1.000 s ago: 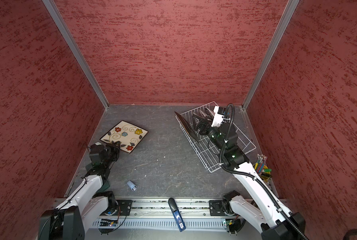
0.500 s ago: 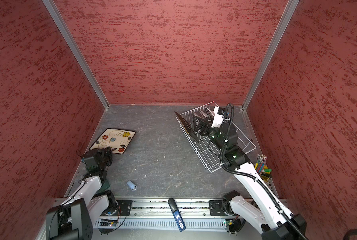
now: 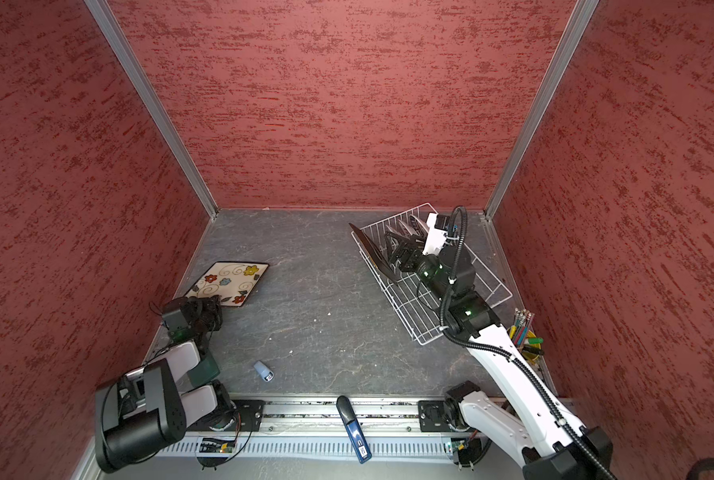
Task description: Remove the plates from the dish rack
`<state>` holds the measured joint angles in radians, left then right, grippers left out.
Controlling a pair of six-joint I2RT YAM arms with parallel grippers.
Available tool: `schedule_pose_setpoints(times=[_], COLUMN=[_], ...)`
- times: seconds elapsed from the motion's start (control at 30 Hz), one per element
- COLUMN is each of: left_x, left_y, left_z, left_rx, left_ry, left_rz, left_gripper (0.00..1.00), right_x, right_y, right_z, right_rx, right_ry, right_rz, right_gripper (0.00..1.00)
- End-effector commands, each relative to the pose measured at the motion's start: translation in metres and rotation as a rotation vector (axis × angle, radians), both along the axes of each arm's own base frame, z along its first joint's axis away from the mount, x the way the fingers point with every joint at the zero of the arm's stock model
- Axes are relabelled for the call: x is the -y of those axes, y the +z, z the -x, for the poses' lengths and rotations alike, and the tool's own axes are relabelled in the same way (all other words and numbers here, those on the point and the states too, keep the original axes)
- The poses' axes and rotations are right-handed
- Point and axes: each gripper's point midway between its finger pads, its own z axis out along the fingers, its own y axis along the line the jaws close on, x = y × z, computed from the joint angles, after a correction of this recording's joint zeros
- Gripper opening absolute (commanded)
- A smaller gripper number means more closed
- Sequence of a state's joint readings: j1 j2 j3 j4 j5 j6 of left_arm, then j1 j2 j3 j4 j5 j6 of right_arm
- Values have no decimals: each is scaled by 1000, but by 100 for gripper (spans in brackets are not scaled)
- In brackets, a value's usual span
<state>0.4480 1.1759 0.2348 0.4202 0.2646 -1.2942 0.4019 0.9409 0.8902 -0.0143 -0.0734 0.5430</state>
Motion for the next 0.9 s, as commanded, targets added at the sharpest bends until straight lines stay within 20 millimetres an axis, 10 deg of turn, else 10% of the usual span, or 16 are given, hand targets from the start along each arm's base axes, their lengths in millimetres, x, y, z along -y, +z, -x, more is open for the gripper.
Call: schedule_pose_setpoints(times=[0.0,0.87], left_x=[-11,-36], left_y=[89,83], left_z=[-36,-55], left_rx=[302,321], left_ry=[-43,30], left_rz=[-123,-172], left_gripper=[0,0], right_x=[7,7], right_y=[27,30], right_z=[6,7], right_rx=[52,44], right_ry=[-22,-18], right_rz=[-26,-12], right_gripper=[93,93])
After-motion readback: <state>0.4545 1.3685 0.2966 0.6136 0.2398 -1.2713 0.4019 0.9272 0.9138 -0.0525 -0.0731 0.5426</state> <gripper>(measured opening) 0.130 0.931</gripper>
